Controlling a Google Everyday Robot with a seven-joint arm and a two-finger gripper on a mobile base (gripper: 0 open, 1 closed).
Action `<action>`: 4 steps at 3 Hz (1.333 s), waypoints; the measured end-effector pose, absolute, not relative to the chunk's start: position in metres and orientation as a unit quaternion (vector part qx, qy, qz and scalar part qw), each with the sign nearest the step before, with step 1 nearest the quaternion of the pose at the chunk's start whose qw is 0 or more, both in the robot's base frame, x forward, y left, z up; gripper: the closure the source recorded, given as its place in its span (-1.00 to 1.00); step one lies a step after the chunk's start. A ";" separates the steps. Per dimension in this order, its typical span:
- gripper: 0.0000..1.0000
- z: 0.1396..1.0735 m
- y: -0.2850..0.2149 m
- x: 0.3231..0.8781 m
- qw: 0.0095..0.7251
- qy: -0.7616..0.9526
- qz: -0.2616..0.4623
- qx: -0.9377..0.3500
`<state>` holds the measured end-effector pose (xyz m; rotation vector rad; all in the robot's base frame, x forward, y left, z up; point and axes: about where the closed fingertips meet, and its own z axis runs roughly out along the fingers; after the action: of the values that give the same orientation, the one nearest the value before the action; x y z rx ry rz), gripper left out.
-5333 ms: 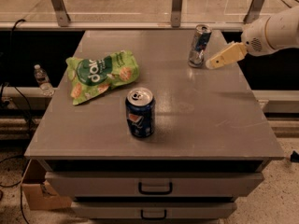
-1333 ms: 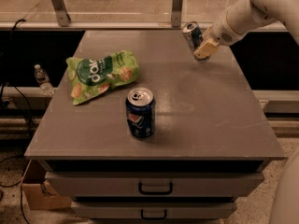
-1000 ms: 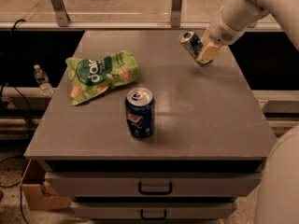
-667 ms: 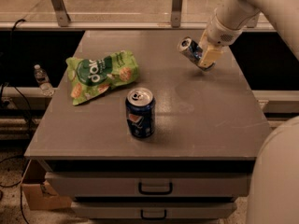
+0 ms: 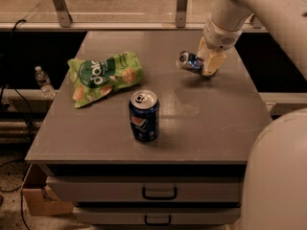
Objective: Knock redbull can over
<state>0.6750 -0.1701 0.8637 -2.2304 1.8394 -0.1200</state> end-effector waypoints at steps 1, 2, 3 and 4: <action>1.00 0.855 -0.164 0.670 0.101 0.613 -0.029 -0.783; 1.00 0.850 -0.160 0.668 0.089 0.603 -0.018 -0.792; 0.65 0.847 -0.158 0.670 0.091 0.603 -0.020 -0.792; 0.17 0.847 -0.158 0.671 0.091 0.603 -0.020 -0.792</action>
Offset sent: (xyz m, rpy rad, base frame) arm -0.0152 0.0120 -0.0132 -0.0482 0.1223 0.1128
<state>0.6706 -0.1581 0.8471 -2.3537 1.7916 -0.0589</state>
